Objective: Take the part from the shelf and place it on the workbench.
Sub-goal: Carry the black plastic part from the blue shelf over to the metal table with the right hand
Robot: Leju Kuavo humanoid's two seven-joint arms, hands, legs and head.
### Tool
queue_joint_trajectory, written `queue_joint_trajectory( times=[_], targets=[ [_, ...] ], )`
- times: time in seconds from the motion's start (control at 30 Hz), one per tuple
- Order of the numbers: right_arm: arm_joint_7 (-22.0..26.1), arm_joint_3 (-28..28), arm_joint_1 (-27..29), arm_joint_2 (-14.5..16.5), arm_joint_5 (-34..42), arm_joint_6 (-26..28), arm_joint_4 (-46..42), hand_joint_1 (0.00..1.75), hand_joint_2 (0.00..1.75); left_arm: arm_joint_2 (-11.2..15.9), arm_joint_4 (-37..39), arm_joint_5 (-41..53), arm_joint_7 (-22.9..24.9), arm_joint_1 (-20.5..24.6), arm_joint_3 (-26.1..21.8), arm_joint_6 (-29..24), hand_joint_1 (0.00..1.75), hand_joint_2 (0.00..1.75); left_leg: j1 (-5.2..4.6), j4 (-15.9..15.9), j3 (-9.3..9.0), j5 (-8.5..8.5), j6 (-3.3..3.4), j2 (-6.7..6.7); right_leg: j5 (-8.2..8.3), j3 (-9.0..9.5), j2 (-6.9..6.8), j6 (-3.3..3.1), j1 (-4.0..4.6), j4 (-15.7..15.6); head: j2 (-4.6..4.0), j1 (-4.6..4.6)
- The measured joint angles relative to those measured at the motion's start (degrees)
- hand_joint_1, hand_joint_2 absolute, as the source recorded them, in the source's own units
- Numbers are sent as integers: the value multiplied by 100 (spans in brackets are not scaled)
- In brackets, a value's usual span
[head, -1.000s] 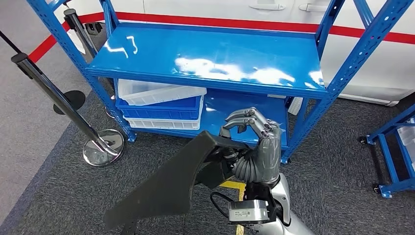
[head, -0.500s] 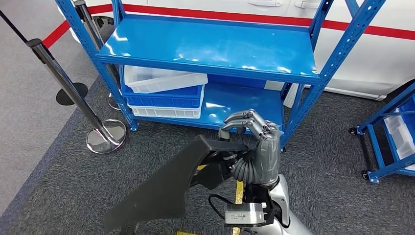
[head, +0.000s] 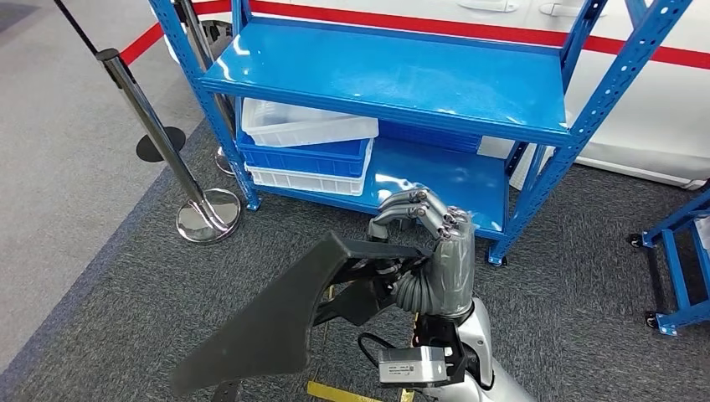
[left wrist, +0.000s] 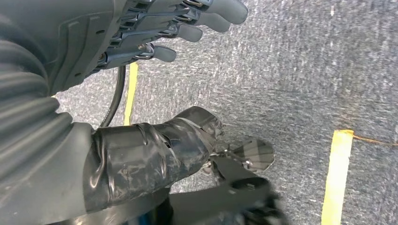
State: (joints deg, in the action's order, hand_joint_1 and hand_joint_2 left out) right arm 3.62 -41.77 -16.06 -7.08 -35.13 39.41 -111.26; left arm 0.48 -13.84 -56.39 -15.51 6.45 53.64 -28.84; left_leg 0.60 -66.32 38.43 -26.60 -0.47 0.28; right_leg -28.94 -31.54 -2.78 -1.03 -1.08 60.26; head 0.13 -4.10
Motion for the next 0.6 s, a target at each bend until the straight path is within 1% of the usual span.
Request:
queue_joint_trajectory(
  times=[0.03,0.07,0.1,0.13,0.17,0.2,0.23,0.27,0.3,0.33,0.37,0.4,0.43,0.47,0.5,0.53,0.57,0.6],
  targets=[
    [3,-1,-4,0,43,0,-1,175,175,2,0,-1,3,4,1,20,0,175,-37,332,-200,70,35,68,5,-3,-38,15,6,-7,0,-1],
    [6,-2,-8,0,89,0,-1,175,175,4,0,-2,3,11,2,41,0,175,-75,564,-323,93,78,123,14,-6,-77,37,9,-20,0,2],
    [10,-2,-12,0,131,0,-1,175,175,6,0,-3,3,15,2,61,0,175,-114,680,-369,68,115,158,26,-10,-114,63,10,-37,0,1],
    [14,-3,-17,0,170,0,-1,175,175,8,0,-3,2,12,3,76,0,175,-144,718,-374,73,149,149,42,-10,-150,95,12,-59,0,2],
    [16,-5,-22,0,201,0,-2,175,175,9,0,-4,2,3,4,86,0,175,-145,766,-374,91,182,117,45,4,-181,127,18,-78,0,3],
    [18,-7,-26,-1,221,0,-4,175,175,7,0,-5,1,-11,5,93,0,175,-133,824,-400,111,208,83,23,9,-160,156,19,-74,0,7],
    [22,-8,-34,-1,237,0,-8,175,175,4,0,-7,-2,-21,5,98,0,175,-115,886,-437,134,241,52,-40,-19,-87,176,22,1,0,17],
    [26,-10,-43,-1,248,1,-11,175,175,1,0,-8,-5,-25,6,101,0,175,-97,945,-478,156,273,18,-158,-109,15,188,29,199,0,29],
    [30,-11,-47,-2,257,1,-14,175,175,-1,0,-11,-8,-22,6,103,0,175,-86,972,-500,168,294,-19,-304,-266,129,189,27,506,0,44],
    [33,-12,-46,-3,270,2,-14,175,175,-1,0,-14,-11,-14,6,104,0,175,-87,977,-505,170,312,-62,-444,-462,203,188,32,874,0,53],
    [34,-13,-36,-5,284,2,-13,175,175,-1,0,-17,-11,-7,7,104,0,175,-92,970,-503,167,320,-115,-535,-652,232,187,35,1206,0,57],
    [37,-14,-25,-6,300,2,-10,175,175,0,0,-24,-11,-3,7,104,0,175,-96,957,-503,159,325,-174,-525,-775,241,187,35,1388,0,59],
    [43,-16,-20,-7,318,2,-9,175,175,0,0,-29,-11,-4,8,104,0,175,-98,938,-504,148,327,-238,-408,-806,246,185,35,1372,0,58],
    [50,-19,-22,-7,334,1,-8,175,175,-1,0,-34,-11,-7,9,104,0,175,-98,911,-504,132,324,-306,-202,-740,261,178,32,1157,0,59],
    [58,-23,-31,-7,348,2,-8,175,175,-5,0,-38,-11,-10,11,104,0,175,-95,876,-497,110,315,-373,31,-614,330,166,26,811,0,60],
    [68,-29,-40,-7,361,2,-10,175,175,-12,0,-38,-12,-7,14,104,0,175,-102,823,-474,86,297,-434,196,-483,439,154,14,476,0,60],
    [80,-35,-48,-7,377,1,-11,175,175,-18,0,-37,-15,-2,17,104,0,175,-101,773,-433,68,277,-495,274,-378,536,144,0,223,0,57],
    [93,-40,-51,-7,397,1,-13,175,175,-22,0,-37,-19,2,20,103,0,175,-91,734,-385,62,252,-549,281,-327,614,134,-3,86,0,56]
  ],
)
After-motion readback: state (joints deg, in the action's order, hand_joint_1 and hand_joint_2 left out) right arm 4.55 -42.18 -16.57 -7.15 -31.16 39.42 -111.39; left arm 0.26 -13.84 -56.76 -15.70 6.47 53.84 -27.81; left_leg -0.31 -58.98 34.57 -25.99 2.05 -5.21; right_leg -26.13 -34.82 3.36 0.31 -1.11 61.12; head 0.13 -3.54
